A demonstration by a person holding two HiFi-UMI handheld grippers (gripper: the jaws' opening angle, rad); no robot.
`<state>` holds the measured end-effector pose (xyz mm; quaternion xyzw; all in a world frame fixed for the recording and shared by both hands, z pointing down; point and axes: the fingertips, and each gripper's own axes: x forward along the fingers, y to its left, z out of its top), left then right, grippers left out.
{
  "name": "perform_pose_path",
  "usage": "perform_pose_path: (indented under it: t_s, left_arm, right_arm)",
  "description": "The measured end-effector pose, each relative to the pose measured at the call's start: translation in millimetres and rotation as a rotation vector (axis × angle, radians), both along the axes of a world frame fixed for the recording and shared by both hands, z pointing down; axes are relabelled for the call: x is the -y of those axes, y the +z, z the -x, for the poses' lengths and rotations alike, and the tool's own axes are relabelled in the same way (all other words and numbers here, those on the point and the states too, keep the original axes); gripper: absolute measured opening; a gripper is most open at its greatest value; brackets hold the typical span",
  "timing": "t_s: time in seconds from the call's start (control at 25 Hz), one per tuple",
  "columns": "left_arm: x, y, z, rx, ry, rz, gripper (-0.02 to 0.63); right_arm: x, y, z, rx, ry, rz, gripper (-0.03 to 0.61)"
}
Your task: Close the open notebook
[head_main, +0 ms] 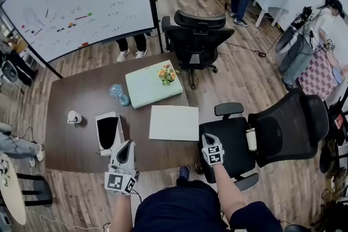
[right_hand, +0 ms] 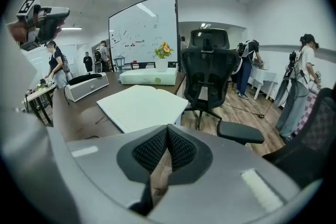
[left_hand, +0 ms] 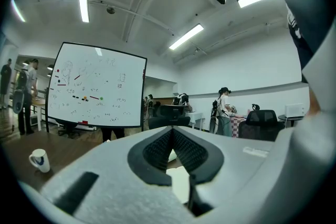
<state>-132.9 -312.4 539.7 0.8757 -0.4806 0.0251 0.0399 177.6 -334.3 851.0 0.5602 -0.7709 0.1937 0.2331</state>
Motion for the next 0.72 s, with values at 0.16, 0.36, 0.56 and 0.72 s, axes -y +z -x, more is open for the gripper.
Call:
perform_pose_path:
  t_s: [0.16, 0.36, 0.56, 0.72]
  left_arm:
    - [0.9, -1.7, -5.1, -0.006, 0.001, -0.003, -0.005]
    - [0.2, -0.6, -7.4, -0.01, -0.004, -0.006, -0.005]
    - [-3.8, 2.5, -7.0, -0.021, -0.009, 0.002, -0.005]
    - [-6.8, 7.2, -2.8, -0.015, -0.025, 0.013, -0.005]
  right_arm:
    - [-6.3, 22.4, 1.3, 0.004, -0.019, 0.04, 0.003]
    - [-7.9, 46.2, 3.1, -0.004, -0.054, 0.082, 0.005]
    - [-16.7, 57.8, 5.5, -0.028, -0.094, 0.158, 0.005]
    - [-18.4, 75.0, 13.0, -0.022, -0.139, 0.181, 0.004]
